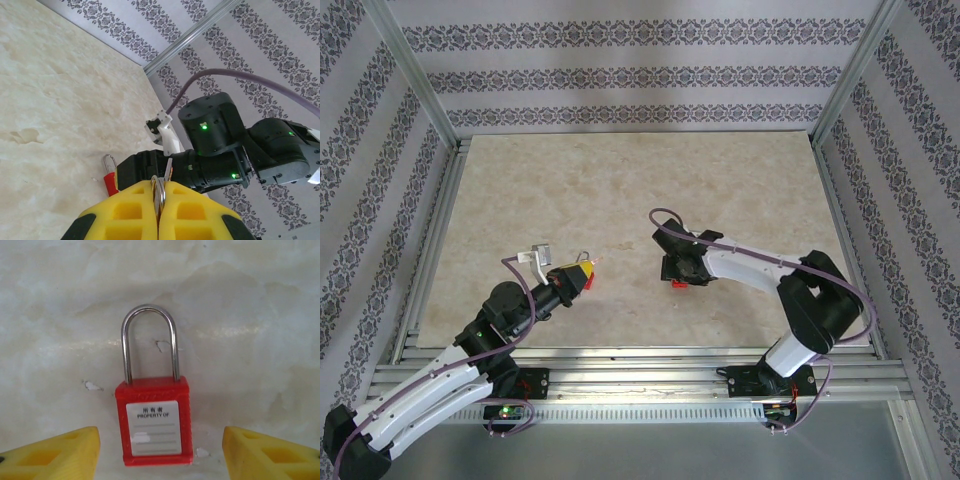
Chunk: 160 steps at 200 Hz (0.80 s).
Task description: Unlock with the key
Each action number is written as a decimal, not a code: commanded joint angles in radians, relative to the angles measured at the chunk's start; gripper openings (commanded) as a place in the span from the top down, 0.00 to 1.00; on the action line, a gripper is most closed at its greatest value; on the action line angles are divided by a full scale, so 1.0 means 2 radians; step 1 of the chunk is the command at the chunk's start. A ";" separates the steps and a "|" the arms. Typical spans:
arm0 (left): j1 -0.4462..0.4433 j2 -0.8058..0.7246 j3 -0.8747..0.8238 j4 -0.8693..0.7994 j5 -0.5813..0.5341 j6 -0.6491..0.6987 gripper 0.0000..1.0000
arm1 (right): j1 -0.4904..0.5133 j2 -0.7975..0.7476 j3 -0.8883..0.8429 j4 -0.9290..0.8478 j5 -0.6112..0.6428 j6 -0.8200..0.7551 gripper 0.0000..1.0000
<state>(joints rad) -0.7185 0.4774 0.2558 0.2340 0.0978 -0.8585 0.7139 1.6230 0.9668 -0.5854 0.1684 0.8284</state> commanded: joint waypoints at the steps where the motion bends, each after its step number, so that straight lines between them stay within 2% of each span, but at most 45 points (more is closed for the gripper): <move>1: 0.003 -0.008 -0.004 -0.002 0.006 0.015 1.00 | -0.009 0.022 0.013 0.011 0.005 -0.017 0.39; 86: 0.003 -0.029 -0.010 -0.016 -0.001 0.017 1.00 | -0.022 0.063 0.022 0.018 -0.005 -0.029 0.55; 116: 0.003 -0.035 -0.008 -0.015 -0.003 0.022 1.00 | -0.027 0.064 0.016 0.027 -0.011 -0.024 0.67; 140: 0.002 -0.031 0.004 -0.002 -0.001 0.046 1.00 | -0.026 0.022 0.010 0.036 -0.017 -0.009 0.77; 160: -0.014 -0.016 0.026 0.022 -0.029 0.111 1.00 | -0.025 -0.055 0.001 0.090 -0.051 0.026 0.79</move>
<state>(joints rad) -0.7189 0.4244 0.2447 0.2161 0.0956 -0.7937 0.6693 1.6886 0.9806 -0.5137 0.1291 0.7986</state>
